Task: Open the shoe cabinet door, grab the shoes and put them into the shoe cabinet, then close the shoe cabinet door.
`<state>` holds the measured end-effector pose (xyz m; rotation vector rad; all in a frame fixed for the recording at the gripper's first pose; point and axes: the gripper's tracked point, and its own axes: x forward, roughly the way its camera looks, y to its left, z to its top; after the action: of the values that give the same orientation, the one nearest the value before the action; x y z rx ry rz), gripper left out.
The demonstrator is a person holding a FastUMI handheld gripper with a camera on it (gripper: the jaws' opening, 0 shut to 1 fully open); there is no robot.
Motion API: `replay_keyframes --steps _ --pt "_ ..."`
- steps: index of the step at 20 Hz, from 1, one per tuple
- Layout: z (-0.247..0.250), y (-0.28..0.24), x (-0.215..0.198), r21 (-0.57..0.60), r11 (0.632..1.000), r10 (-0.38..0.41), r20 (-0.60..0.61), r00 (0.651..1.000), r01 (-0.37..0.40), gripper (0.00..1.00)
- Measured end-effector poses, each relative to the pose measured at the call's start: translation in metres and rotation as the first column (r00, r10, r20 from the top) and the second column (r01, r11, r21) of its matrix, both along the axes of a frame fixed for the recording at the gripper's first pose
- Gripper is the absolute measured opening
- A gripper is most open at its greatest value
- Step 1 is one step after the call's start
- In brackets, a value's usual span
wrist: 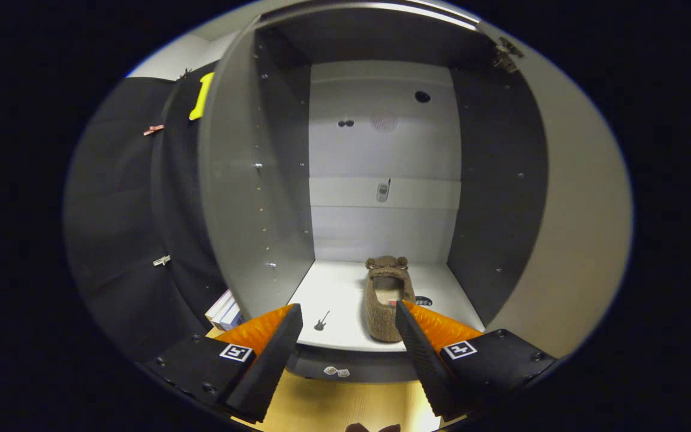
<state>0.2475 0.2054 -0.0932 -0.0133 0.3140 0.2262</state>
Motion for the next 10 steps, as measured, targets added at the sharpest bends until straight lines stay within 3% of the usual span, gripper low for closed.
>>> replay_keyframes --steps 10 --pt "0.043 -0.049 -0.165 0.067 0.998 0.000 0.132 0.991 -0.009 0.99"
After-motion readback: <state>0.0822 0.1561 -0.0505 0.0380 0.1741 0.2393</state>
